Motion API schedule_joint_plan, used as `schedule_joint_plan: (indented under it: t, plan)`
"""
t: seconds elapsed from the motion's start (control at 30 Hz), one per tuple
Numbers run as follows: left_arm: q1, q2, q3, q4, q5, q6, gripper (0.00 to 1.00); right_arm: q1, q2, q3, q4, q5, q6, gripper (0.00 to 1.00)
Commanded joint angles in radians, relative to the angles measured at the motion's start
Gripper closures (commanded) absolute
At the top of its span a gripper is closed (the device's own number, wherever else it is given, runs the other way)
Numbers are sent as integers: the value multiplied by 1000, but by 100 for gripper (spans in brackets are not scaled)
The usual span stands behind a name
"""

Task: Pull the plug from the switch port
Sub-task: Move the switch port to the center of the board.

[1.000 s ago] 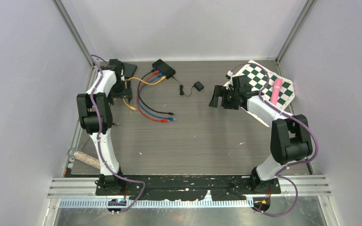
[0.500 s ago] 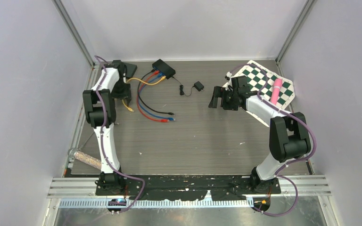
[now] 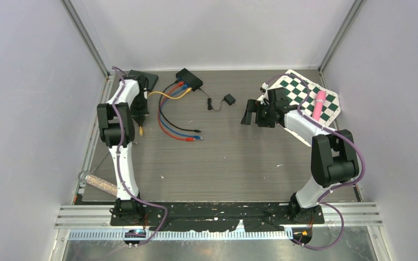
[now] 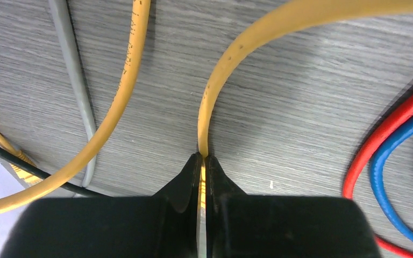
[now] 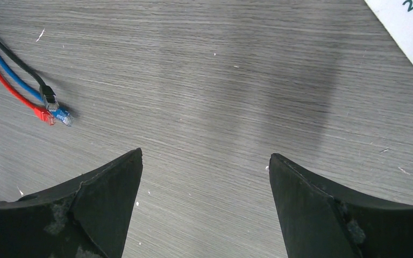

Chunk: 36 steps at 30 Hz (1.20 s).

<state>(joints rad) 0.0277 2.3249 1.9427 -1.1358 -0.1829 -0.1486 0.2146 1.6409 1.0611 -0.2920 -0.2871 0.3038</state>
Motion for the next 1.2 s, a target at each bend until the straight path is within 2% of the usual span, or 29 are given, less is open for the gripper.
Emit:
schedule_joint_plan:
  t: [0.0, 0.13, 0.23, 0.37, 0.43, 0.5, 0.6, 0.7, 0.87, 1.1, 1.13, 1.17]
  plan:
    - [-18, -64, -37, 0, -22, 15, 100, -4, -30, 15, 30, -6, 5, 6]
    - [-18, -214, -185, 84, 13, 8, 100, -4, -31, 15, 31, -9, 6, 6]
    - [-18, -307, -240, 108, 43, -14, 100, -5, -28, 17, 35, -17, 9, 6]
    - [-91, -427, -364, 149, 122, -76, 100, -5, -21, 13, 49, -36, 15, 6]
    - [-138, -501, -481, 217, 141, -106, 100, -5, -17, 6, 61, -51, 15, 6]
    - [-187, -554, -573, 280, 159, -154, 100, -4, -21, -18, 98, -108, 10, 6]
    - [-254, -617, -712, 395, 176, -255, 100, -4, -24, -56, 197, -277, 29, 6]
    - [-336, -642, -805, 483, 197, -324, 100, 2, -20, -43, 190, -361, 20, 6]
    - [-469, -623, -899, 587, 178, -405, 100, 77, -21, -6, 91, -300, -45, 7]
    - [-646, -652, -1051, 743, 284, -469, 100, 181, -25, -13, 105, -169, -27, 8]
    - [-663, -670, -1067, 750, 274, -476, 96, 188, -19, -10, 116, -163, -21, 8]
    - [-676, -687, -1081, 758, 268, -483, 85, 196, -14, -5, 121, -162, -17, 8]
